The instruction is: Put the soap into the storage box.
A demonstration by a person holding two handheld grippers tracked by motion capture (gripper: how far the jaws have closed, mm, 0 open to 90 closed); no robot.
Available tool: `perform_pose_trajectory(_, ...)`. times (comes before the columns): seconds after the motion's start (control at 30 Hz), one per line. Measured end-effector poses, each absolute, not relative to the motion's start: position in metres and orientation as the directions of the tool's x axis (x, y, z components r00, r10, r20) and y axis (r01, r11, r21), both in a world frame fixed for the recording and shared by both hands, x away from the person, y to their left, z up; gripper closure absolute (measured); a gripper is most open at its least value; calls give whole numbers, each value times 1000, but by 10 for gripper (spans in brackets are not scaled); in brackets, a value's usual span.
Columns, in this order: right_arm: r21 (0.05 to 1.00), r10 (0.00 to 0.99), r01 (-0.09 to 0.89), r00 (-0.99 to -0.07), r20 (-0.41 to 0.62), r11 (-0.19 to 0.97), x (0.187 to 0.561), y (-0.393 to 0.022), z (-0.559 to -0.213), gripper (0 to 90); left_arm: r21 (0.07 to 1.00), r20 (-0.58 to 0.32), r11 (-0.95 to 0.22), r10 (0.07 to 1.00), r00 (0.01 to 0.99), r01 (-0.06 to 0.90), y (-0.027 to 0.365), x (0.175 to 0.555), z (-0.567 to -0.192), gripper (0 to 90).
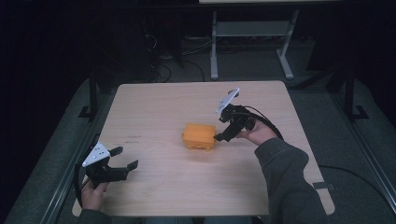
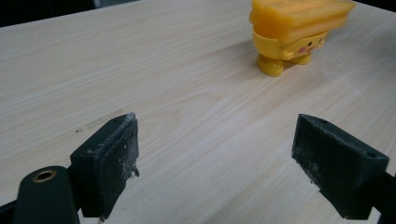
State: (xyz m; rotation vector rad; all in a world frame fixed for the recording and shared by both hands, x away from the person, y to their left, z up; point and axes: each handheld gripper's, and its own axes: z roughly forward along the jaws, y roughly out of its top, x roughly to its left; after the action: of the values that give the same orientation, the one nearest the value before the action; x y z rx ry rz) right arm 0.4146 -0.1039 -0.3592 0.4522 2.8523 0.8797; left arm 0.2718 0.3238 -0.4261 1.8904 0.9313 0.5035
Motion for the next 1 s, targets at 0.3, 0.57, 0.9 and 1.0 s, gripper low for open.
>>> perform_pose_trajectory(0.3, 566, 334, 259, -942, -31, 783, 409, -113, -361, 199, 878, -39, -274, 777, 628, 393, 324, 272, -426, 141)
perform_pose_trajectory(0.57, 557, 347, 277, -937, -21, 783, 405, -122, -364, 197, 878, -39, -274, 776, 629, 393, 324, 272, -426, 141)
perform_pose_trajectory(0.9, 571, 364, 295, -931, -8, 766, 396, -134, -370, 197, 876, -37, -279, 774, 632, 393, 323, 272, -426, 141)
perform_pose_trajectory(1.0, 556, 371, 309, -928, -1, 772, 395, -134, -371, 191, 876, -36, -279, 774, 632, 393, 323, 272, -426, 141)
